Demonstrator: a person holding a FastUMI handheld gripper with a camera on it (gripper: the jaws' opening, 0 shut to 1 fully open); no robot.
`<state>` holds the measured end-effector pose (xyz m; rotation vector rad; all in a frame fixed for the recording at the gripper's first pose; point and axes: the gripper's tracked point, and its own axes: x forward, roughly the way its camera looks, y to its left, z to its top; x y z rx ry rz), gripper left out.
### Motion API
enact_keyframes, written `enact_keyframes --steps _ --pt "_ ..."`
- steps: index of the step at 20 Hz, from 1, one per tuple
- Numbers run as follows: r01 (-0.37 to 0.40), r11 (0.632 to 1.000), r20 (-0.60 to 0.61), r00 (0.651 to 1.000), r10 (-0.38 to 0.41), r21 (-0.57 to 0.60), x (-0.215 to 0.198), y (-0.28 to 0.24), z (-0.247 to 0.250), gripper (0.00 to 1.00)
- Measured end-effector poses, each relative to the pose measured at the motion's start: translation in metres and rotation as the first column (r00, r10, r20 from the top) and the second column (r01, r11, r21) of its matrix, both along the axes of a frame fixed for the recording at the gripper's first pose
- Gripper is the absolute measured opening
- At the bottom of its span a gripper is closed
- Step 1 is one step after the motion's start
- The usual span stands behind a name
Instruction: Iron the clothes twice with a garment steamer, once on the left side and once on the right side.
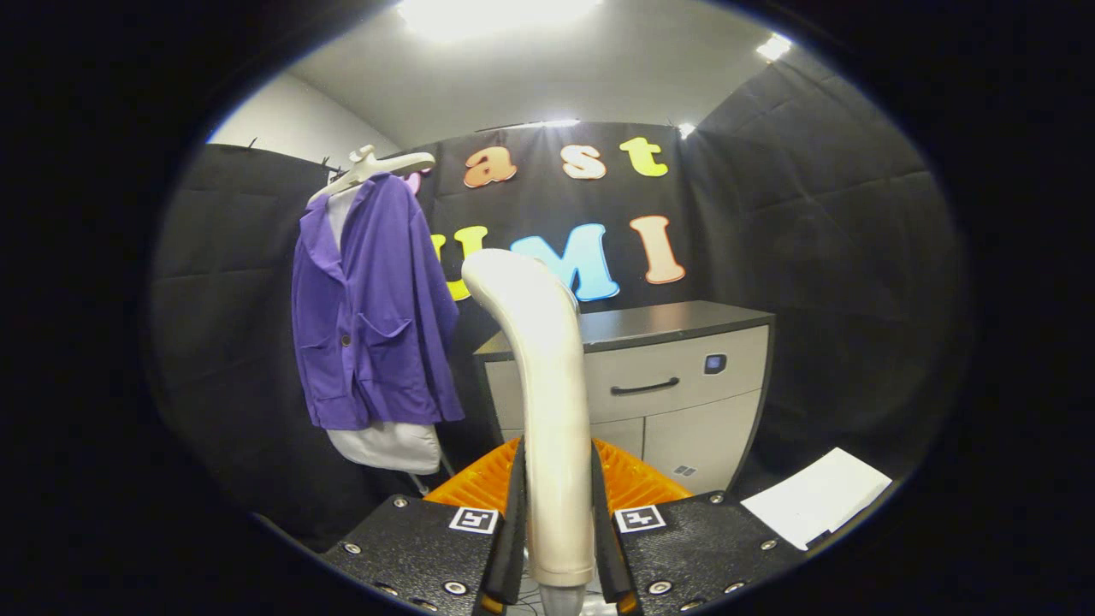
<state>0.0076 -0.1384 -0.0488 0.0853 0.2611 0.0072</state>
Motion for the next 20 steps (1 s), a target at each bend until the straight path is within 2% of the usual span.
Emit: enact_keyframes --steps 4,9,20 --pt "0.079 0.996 0.026 0.997 -0.078 -0.028 -0.01 -0.032 0.019 0.35" --pt "0.129 0.991 0.048 0.991 -0.127 -0.037 -0.016 -0.028 0.025 0.35" --pt "0.13 0.991 0.019 0.991 -0.129 -0.03 -0.016 0.007 0.012 0.35"
